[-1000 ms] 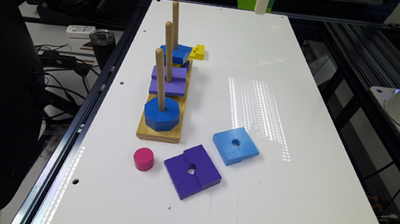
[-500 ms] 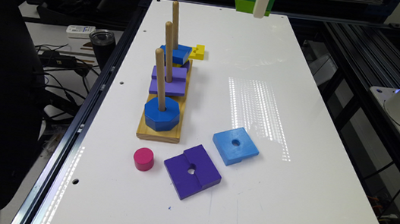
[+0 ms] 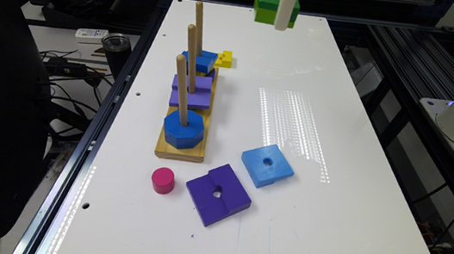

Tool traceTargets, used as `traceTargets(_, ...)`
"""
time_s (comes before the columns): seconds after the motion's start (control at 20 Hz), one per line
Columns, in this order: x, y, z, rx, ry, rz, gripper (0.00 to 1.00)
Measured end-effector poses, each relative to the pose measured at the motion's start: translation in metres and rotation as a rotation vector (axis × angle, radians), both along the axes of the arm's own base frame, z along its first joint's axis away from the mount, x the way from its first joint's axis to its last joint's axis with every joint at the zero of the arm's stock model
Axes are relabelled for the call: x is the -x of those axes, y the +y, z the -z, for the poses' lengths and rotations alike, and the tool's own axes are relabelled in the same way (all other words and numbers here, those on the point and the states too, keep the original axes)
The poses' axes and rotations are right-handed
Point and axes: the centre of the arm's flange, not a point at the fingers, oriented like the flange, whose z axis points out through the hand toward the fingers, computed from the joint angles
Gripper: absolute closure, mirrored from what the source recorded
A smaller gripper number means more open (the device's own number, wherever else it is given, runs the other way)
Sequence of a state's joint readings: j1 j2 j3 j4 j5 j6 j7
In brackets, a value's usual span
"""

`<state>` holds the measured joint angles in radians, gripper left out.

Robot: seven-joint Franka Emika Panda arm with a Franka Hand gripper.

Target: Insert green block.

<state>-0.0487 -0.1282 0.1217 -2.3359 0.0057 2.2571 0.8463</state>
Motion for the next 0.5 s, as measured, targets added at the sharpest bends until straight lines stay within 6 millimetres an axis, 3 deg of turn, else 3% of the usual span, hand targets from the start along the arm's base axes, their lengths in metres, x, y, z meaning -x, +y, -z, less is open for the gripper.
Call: traceTargets(0.5,-0.032,0.038,0.005,-0.016,-0.003,-0.002,1.0)
